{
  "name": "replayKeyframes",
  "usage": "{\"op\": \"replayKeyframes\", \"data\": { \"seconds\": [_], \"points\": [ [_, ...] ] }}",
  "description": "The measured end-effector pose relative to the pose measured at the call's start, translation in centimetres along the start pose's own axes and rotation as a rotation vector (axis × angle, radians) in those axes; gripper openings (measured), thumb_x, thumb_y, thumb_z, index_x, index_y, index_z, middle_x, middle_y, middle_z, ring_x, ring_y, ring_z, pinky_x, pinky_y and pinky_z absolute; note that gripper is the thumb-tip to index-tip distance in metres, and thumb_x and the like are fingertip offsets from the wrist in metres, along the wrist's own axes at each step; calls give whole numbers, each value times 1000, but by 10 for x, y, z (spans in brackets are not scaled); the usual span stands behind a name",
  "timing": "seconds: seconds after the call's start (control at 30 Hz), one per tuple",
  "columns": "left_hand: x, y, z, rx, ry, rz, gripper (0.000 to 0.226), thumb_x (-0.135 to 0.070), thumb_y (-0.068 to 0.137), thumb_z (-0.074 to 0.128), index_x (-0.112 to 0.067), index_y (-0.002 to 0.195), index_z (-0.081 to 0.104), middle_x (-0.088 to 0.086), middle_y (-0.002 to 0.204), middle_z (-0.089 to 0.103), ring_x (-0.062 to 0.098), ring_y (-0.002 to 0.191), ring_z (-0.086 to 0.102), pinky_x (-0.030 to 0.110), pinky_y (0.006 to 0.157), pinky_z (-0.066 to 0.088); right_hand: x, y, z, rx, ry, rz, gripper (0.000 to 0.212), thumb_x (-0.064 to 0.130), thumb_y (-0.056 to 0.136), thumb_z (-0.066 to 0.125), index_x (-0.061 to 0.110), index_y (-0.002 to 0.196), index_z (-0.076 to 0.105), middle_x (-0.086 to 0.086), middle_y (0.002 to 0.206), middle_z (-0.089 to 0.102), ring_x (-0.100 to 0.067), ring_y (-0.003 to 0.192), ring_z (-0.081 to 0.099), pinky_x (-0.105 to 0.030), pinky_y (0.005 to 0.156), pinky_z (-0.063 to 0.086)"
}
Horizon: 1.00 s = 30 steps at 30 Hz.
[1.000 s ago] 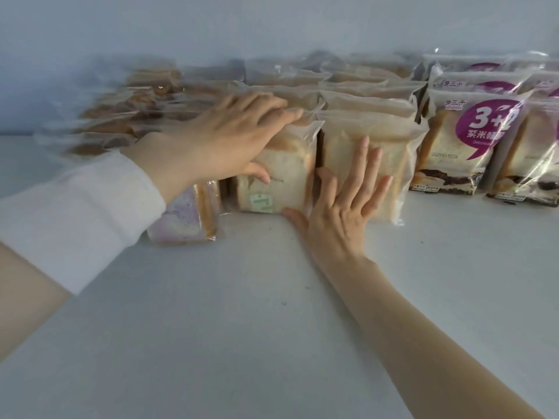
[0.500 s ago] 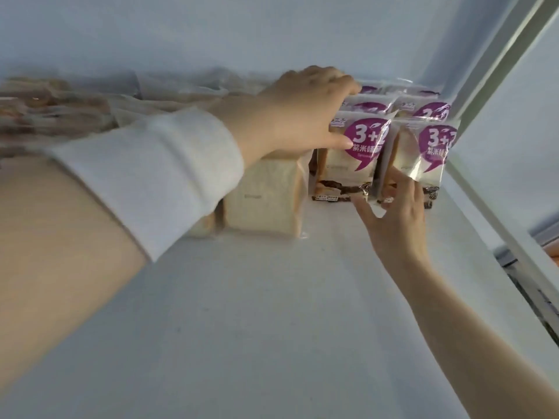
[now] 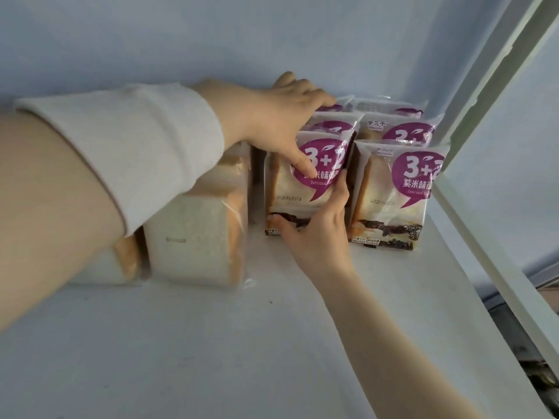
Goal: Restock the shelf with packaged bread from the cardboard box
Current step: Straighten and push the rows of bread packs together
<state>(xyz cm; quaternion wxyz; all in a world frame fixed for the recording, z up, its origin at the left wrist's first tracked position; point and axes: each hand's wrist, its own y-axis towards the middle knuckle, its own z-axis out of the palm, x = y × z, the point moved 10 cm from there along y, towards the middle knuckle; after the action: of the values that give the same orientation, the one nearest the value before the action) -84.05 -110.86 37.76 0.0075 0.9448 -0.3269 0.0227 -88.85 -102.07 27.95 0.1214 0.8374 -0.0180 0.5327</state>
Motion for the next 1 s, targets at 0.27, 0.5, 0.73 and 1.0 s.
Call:
{"op": "replayKeyframes", "data": {
  "seconds": [0.27,0.5,0.73,1.0],
  "points": [
    [2,-6,-10,33,162,78,121,-86,32,43,-34,140,24,3,138,38,24,125,30,40,97,31,-3,1,5,39,112,36,116,25,65,82,16,146,0,2,151,12,-11,140,11,-18,112,14],
    [-5,0,-4,84,-108,118,109,-76,35,53,-34,133,35,0,137,34,19,125,35,28,89,34,-2,15,7,142,210,42,94,17,71,77,15,143,17,-4,137,44,-16,126,45,-35,104,42],
    [-12,4,-16,54,-17,126,112,-78,37,52,-28,135,30,4,141,31,24,128,34,35,95,33,9,2,-21,162,66,8,93,25,71,77,17,145,22,3,135,51,-10,121,51,-32,99,47],
    [-81,44,-23,-26,-71,230,108,-81,51,46,-24,141,29,1,145,35,21,132,33,38,102,29,-50,0,-143,-193,-32,103,95,43,66,72,25,145,21,16,137,34,1,125,35,-23,105,33]
  ]
}}
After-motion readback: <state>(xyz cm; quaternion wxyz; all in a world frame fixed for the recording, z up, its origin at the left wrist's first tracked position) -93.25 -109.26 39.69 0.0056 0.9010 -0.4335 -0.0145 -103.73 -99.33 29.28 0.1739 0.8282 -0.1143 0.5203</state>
